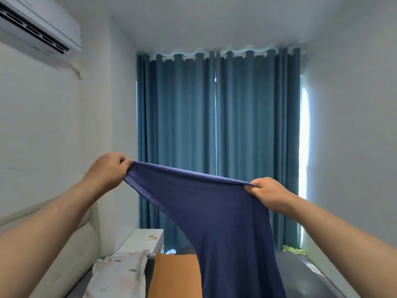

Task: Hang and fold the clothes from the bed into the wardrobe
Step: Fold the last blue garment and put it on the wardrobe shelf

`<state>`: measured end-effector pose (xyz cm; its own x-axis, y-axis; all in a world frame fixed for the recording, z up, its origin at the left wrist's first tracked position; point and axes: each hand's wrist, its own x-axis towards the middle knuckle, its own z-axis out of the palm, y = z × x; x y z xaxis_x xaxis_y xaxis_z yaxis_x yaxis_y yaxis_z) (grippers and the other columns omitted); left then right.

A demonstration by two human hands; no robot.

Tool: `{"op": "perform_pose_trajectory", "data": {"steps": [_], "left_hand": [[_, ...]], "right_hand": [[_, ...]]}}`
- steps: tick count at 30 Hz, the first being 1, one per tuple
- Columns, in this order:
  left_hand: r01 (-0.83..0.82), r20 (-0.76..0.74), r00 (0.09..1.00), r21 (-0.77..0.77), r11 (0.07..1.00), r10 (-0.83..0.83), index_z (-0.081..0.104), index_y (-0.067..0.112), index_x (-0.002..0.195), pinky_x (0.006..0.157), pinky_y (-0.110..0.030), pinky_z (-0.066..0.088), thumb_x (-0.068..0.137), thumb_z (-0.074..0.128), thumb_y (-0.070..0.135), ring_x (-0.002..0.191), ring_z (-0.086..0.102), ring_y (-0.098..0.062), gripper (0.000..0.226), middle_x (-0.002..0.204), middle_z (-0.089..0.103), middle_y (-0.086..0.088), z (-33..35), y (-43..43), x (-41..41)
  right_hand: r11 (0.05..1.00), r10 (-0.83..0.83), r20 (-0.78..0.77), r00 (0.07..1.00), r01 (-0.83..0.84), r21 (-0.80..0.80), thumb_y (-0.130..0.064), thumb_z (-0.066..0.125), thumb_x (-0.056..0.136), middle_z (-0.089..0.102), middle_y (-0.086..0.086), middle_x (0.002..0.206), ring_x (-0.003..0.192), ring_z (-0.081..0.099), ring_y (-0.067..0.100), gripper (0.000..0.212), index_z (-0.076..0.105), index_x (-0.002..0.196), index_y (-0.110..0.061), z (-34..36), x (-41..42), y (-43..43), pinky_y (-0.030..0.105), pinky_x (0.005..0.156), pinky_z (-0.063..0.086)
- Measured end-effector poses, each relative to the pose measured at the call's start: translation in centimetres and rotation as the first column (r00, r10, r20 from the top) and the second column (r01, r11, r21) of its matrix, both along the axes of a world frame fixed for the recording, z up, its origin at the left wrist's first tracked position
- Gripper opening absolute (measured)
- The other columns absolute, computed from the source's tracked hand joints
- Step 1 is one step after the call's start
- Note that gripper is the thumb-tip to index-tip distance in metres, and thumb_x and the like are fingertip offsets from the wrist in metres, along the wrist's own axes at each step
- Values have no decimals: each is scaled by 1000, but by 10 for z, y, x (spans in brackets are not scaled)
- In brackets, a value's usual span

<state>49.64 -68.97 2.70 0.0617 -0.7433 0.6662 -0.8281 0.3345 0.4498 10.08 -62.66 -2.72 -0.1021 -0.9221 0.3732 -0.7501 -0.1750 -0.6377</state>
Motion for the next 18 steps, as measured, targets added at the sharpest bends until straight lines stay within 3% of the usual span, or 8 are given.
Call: {"op": "perform_pose_trajectory", "data": {"steps": [2, 4, 6, 8, 12, 14, 16, 18], "left_hand": [[216, -316, 933, 119, 969, -169, 54, 0, 82, 59, -40, 57, 101, 43, 22, 68, 60, -30, 31, 78, 57, -16, 4, 1, -12], [507, -704, 634, 67, 859, -319, 54, -1, 92, 52, -34, 57, 103, 43, 19, 72, 63, -27, 25, 88, 59, -20, 9, 6, -32], [642, -864, 345, -67, 764, -366, 53, -2, 96, 51, -31, 57, 103, 42, 19, 72, 66, -25, 25, 88, 62, -21, 17, 13, -58], [707, -907, 147, -182, 684, -394, 50, -2, 94, 53, -32, 59, 103, 42, 17, 72, 66, -26, 24, 85, 60, -20, 27, 21, -85], [740, -901, -191, -393, 546, -390, 51, -3, 89, 57, -36, 60, 103, 42, 14, 78, 63, -28, 24, 93, 56, -20, 50, 35, -129], [739, -876, -308, -466, 486, -371, 51, -3, 87, 62, -37, 59, 104, 41, 15, 77, 62, -28, 26, 91, 56, -19, 61, 42, -140], [729, -844, -387, -526, 437, -371, 50, -3, 87, 67, -37, 57, 104, 39, 16, 74, 61, -27, 27, 88, 56, -19, 73, 46, -146], [688, -802, -445, -591, 421, -400, 50, -3, 87, 69, -38, 56, 104, 39, 16, 75, 60, -28, 27, 88, 55, -19, 87, 46, -143]], "right_hand": [[1000, 17, 87, 996, -19, 17, -34, 50, 97, 51, 1, 70, 65, 45, 16, 29, 54, 74, -16, 3, 0, 1, 29, 62, 35], [998, -17, 50, 999, 14, 60, -29, 50, 95, 49, 1, 71, 65, 42, 17, 25, 51, 74, -16, -2, 4, 1, 30, 62, 33], [994, -42, -46, 998, 46, 98, -23, 51, 91, 51, 0, 71, 65, 43, 16, 20, 52, 74, -13, -15, 12, -1, 30, 61, 35], [995, 2, -46, 999, 2, 98, -19, 53, 86, 56, -1, 75, 68, 48, 14, 13, 57, 81, -7, -31, 31, -3, 30, 64, 38], [965, 230, 331, 915, -257, 41, -24, 67, 88, 69, -14, 98, 89, 66, -1, 18, 60, 105, -25, -59, 82, 12, 15, 74, 48], [935, 271, 321, 907, -328, 137, -20, 71, 83, 71, -11, 98, 90, 67, -2, 25, 61, 105, -26, -84, 101, 13, 14, 74, 51], [916, 251, 236, 939, -310, 256, -29, 74, 72, 74, -6, 99, 99, 67, 6, 28, 68, 99, -26, -114, 110, 4, 24, 88, 53], [888, 265, 165, 950, -307, 341, -31, 69, 76, 72, -2, 107, 113, 60, 13, 29, 71, 105, -27, -138, 114, -3, 22, 96, 44]]}}
